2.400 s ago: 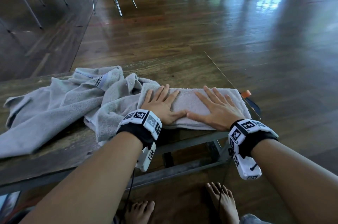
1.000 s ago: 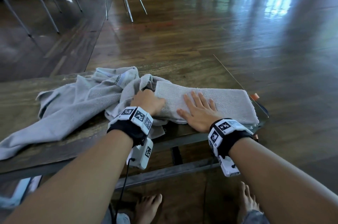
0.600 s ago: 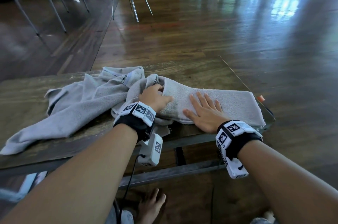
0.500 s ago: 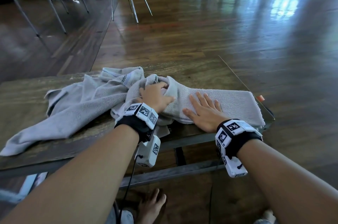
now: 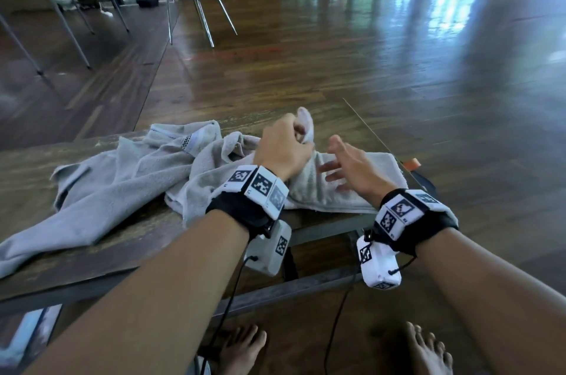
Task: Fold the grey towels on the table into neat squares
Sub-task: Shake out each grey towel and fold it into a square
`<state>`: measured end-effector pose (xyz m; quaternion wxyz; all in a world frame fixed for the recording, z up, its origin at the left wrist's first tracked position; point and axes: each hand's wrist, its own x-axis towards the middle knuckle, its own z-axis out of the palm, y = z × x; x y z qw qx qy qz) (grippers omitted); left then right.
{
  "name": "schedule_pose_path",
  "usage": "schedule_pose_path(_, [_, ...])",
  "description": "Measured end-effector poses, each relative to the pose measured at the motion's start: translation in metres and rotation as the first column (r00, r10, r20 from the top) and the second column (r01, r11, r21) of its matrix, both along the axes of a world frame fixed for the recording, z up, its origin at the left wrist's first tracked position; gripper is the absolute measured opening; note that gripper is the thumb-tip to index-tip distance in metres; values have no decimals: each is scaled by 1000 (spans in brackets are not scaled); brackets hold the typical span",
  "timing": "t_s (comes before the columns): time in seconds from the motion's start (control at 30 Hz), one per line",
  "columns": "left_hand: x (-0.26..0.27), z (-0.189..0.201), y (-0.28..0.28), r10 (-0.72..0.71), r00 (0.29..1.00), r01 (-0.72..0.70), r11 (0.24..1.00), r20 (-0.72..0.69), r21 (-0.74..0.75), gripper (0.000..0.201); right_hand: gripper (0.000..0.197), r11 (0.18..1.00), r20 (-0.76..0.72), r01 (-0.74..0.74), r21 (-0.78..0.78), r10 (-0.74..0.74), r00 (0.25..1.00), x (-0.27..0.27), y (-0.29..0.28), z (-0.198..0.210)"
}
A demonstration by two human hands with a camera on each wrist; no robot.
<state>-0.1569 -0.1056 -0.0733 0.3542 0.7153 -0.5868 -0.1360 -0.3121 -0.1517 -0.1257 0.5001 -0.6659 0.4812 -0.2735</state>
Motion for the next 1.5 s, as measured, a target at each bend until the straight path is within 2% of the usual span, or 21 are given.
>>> schedule_pose_path(0.03, [-11, 4, -1, -96, 992, 97, 995, -78, 5, 27, 69, 994, 101, 9, 109, -20, 995, -8, 0, 2])
schedule_pose_path(0.1, [-32, 11, -1, -283, 930, 305, 950, -234, 62, 37, 71, 956, 308, -33, 290, -60, 949, -24, -1, 4])
schedule_pose_path(0.17, [-48, 11, 0, -373, 892, 408, 908, -256, 96, 34, 57, 921, 419, -13, 388, -164, 893, -41, -4, 3])
schedule_pose_path(0.23, [-56, 6, -1, -405, 907, 417, 903, -114, 107, 32, 37, 917, 367, 105, 386, -257, 894, -57, -9, 1])
schedule_pose_path(0.3, [-59, -1, -2, -438, 898, 427, 891, 44, 153, 38, 26, 920, 254, 216, 328, -306, 918, -72, -15, -3])
schedule_pose_path(0.4, [-65, -14, -2, -517, 852, 480, 834, 83, 270, 50, 31, 924, 10, 319, 213, -329, 944, -90, -22, -4])
schedule_pose_path(0.47, [-71, -22, -1, -552, 825, 491, 807, 121, 329, 54, 23, 934, -143, 326, 144, -307, 941, -97, -22, -3])
schedule_pose_path(0.53, [-78, -28, -3, -554, 816, 470, 801, 165, 371, 57, 11, 936, -237, 346, 68, -322, 917, -102, -22, -1])
schedule_pose_path(0.6, [-84, -31, -6, -547, 812, 443, 803, 201, 398, 59, 10, 923, -298, 384, -21, -373, 879, -106, -22, 0])
schedule_pose_path(0.7, [-94, -36, -11, -530, 806, 404, 818, 265, 409, 58, 23, 897, -390, 417, -145, -440, 809, -115, -20, -1])
schedule_pose_path(0.77, [-100, -39, -12, -524, 806, 401, 825, 275, 398, 56, 21, 892, -392, 422, -165, -452, 801, -123, -20, -3])
schedule_pose_path(0.83, [-105, -41, -13, -527, 802, 412, 829, 282, 377, 51, 8, 903, -373, 397, -162, -429, 823, -131, -20, -4])
schedule_pose_path(0.93, [-111, -43, -17, -531, 799, 438, 835, 281, 332, 33, 19, 942, -386, 305, -143, -337, 859, -138, -20, -7])
schedule_pose_path(1.13, [-123, -44, -23, -466, 873, 442, 881, 146, 170, 6, 17, 974, -359, 218, -65, -227, 905, -146, -23, -15])
schedule_pose_path(1.23, [-127, -47, -24, -441, 893, 439, 898, 92, 38, 8, 18, 972, -339, 226, -59, -232, 912, -146, -23, -17])
schedule_pose_path(1.3, [-129, -51, -24, -475, 879, 476, 880, 41, -7, 7, 23, 970, -315, 239, -36, -238, 919, -145, -24, -17])
schedule_pose_path(1.4, [-130, -62, -24, -547, 835, 539, 834, 59, 116, 16, 27, 961, -242, 275, 38, -258, 935, -144, -25, -18])
schedule_pose_path(1.5, [-129, -69, -22, -546, 836, 536, 834, 53, 127, 15, 36, 966, -298, 258, -6, -248, 922, -142, -28, -19])
